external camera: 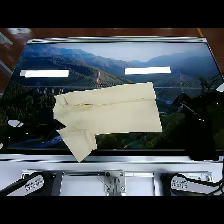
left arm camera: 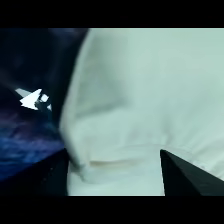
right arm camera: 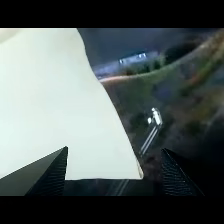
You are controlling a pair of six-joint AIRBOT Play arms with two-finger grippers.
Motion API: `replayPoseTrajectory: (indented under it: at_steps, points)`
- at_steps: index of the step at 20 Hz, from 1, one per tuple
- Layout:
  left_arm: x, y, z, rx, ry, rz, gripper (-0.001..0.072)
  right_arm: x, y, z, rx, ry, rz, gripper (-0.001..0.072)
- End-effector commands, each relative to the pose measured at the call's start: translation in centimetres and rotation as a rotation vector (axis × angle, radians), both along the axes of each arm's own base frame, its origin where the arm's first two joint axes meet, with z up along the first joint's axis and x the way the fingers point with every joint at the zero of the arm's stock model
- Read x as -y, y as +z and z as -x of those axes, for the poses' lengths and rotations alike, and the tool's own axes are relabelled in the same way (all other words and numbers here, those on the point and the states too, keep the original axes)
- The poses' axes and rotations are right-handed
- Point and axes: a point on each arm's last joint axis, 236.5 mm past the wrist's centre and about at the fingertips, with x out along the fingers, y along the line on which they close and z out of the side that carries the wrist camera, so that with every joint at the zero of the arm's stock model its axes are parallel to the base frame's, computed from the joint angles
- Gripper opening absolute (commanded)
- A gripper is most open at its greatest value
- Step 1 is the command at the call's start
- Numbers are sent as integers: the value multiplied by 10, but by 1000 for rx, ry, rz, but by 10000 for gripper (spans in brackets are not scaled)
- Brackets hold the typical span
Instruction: Fold the shirts.
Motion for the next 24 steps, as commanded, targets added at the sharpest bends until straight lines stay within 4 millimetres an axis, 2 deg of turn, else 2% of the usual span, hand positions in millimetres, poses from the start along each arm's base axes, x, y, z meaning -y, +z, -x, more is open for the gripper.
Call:
replayPoseTrajectory:
  at_steps: [1, 3, 4, 7, 9, 14, 16, 18, 19, 20, 21, 22, 23, 24]
  points:
    - [14, -12, -6, -4, 8, 14, 376, 13, -9, 8, -32, 7, 65, 685]
    - [19, -6, -4, 3, -37, 30, 95, 18, -25, 27, -103, 14, 91, 685]
    - [22, -1, -5, 11, -70, 40, 49, 11, -34, 36, -128, 20, 67, 685]
    - [26, 20, -14, 58, -129, 51, 43, -27, -59, 50, -166, 37, -96, 685]
    - [30, 34, -18, 87, -139, 63, 44, -44, -73, 56, -190, 36, -175, 685]
    - [30, 56, -23, 158, -144, 46, 43, -68, -99, 76, -251, 68, -210, 685]
    - [30, 62, -25, 180, -145, 39, 43, -77, -107, 74, -234, 81, -185, 685]
    - [29, 68, -30, 197, -145, 33, 44, -85, -112, 63, -198, 87, -150, 677]
    - [28, 70, -32, 206, -146, 31, 43, -90, -113, 60, -185, 93, -139, 592]
    - [27, 75, -36, 218, -147, 27, 44, -97, -112, 57, -176, 105, -141, 461]
    - [26, 80, -41, 234, -148, 22, 44, -106, -109, 55, -164, 121, -159, 188]
    - [24, 88, -48, 257, -149, 13, 43, -116, -101, 52, -143, 131, -199, 68]
    - [22, 99, -57, 293, -159, 0, 43, -130, -83, 47, -90, 173, -264, 64]
    - [20, 117, -68, 348, -178, -21, 42, -146, -53, 38, 15, 262, -329, 63]
